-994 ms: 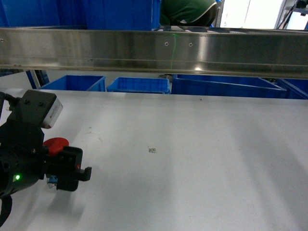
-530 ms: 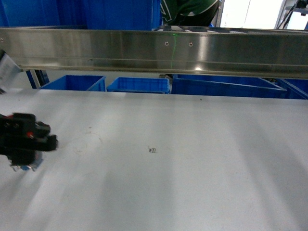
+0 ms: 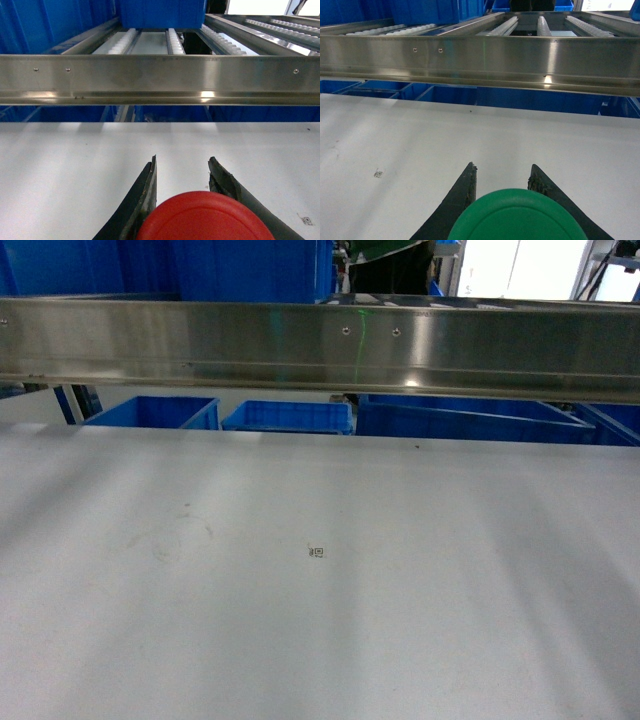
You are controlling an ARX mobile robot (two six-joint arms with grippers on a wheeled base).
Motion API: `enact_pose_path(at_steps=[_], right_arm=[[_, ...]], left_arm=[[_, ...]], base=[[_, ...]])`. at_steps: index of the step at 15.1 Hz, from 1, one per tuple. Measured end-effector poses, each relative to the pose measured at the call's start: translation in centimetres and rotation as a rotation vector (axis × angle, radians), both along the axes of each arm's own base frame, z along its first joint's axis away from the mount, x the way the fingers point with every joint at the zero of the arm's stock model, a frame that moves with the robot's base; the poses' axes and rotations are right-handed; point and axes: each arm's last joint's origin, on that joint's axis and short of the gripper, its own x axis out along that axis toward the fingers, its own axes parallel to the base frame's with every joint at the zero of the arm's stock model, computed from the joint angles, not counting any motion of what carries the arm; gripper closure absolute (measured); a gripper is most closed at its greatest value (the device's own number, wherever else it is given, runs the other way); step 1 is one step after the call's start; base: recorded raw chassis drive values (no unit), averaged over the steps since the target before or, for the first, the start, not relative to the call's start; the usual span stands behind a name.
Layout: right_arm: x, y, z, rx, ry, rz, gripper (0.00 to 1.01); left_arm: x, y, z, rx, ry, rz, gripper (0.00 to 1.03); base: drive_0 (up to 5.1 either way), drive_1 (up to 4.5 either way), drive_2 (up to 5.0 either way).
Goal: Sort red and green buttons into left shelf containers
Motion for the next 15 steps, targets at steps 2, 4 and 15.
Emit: enact_pose_path(at_steps=[2, 4, 15], right_arm=[[0.00, 0.02, 0.00, 0.000, 0.000, 0.001, 0.74], [0.00, 0.01, 0.00, 0.000, 0.000, 0.000, 0.74], [0.01, -0.01, -0.06, 0.000, 0.004, -0.002, 0.74]], left_arm=[[0.02, -0.20, 0.11, 0.014, -0.011, 0.002, 0.74], [0.02, -0.20, 0.12, 0.014, -0.011, 0.002, 0.74], [0.01, -0.31, 0.15, 0.014, -0.013, -0.003, 0.74]], base=[[0.0, 0.00, 0.0], [0.0, 0.00, 0.0], [0.0, 0.00, 0.0]])
